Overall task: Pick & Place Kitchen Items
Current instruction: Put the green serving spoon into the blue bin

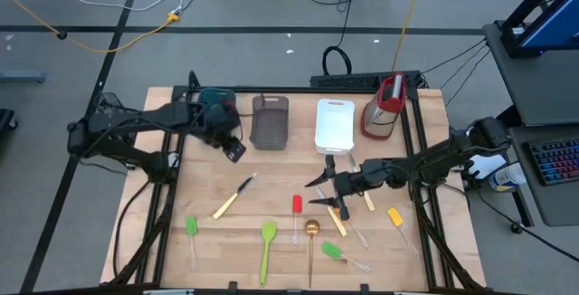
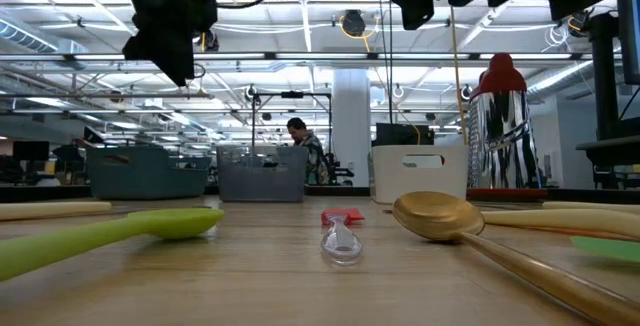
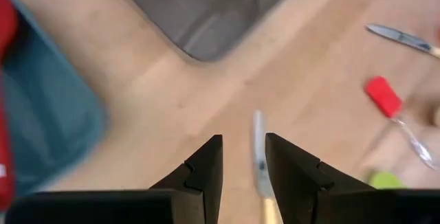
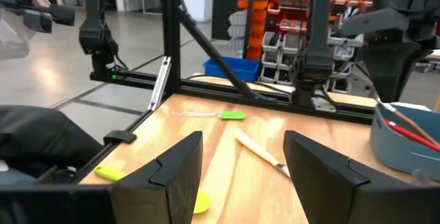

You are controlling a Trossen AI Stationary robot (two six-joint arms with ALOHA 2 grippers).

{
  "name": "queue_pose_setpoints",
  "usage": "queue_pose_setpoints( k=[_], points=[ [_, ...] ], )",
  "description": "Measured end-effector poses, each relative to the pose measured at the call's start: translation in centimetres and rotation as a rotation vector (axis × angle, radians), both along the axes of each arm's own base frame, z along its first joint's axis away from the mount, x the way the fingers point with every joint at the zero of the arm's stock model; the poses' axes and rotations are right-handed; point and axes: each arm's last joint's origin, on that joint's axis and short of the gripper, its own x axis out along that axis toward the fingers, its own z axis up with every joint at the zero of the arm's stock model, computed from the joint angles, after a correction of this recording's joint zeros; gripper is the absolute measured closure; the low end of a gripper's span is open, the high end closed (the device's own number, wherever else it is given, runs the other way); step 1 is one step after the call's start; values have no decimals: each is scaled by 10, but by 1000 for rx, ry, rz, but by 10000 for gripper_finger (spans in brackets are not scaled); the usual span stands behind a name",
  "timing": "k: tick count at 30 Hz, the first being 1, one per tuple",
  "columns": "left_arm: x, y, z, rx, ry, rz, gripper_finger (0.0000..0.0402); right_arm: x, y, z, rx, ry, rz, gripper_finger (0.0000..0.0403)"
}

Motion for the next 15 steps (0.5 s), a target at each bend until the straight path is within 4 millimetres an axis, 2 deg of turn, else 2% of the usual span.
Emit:
queue_pose_setpoints(
  k=[10, 15],
  points=[
    [6, -75, -1, -94, -28, -9, 289, -3, 15, -2, 1, 9, 46, 206],
    [13, -116, 1, -149, -140, -15, 289, -5, 19, -2, 0, 9, 64, 206]
  ],
)
